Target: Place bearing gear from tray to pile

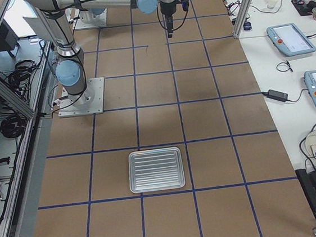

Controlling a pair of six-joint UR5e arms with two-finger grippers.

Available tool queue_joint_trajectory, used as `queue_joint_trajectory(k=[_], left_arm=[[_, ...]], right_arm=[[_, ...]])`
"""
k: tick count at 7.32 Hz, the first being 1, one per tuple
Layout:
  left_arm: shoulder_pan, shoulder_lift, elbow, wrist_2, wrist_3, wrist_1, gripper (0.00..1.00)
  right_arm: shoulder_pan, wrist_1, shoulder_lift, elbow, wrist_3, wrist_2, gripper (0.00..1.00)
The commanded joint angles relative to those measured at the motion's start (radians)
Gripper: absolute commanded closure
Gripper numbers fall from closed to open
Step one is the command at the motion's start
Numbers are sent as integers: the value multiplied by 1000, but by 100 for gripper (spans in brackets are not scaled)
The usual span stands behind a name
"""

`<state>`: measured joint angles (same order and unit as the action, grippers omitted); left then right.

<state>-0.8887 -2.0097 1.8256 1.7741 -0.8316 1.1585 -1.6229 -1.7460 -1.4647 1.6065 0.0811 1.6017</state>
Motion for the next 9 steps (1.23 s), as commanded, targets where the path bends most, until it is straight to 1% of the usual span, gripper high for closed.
queue_joint_trajectory(k=[1,2,3,4,5,6,8,9], left_arm=[[8,0,1,-1,0,24,100],[8,2,1,-1,0,30,100],[8,2,1,-1,2,42,94],[8,5,1,-1,2,49,68],[8,2,-2,-2,-3,49,59],[8,2,-2,-1,-3,49,47],[7,6,-2,-2,-3,52,13],[-2,25,-17,-2,6,102,0]], right_arm=[[0,0,1,0,0,0,0],[0,0,3,0,2,0,0],[0,0,1,0,0,0,0],[0,-1,1,0,2,0,0],[0,0,1,0,2,0,0],[0,0,3,0,2,0,0],[0,0,3,0,0,0,0],[0,0,3,0,0,0,0]])
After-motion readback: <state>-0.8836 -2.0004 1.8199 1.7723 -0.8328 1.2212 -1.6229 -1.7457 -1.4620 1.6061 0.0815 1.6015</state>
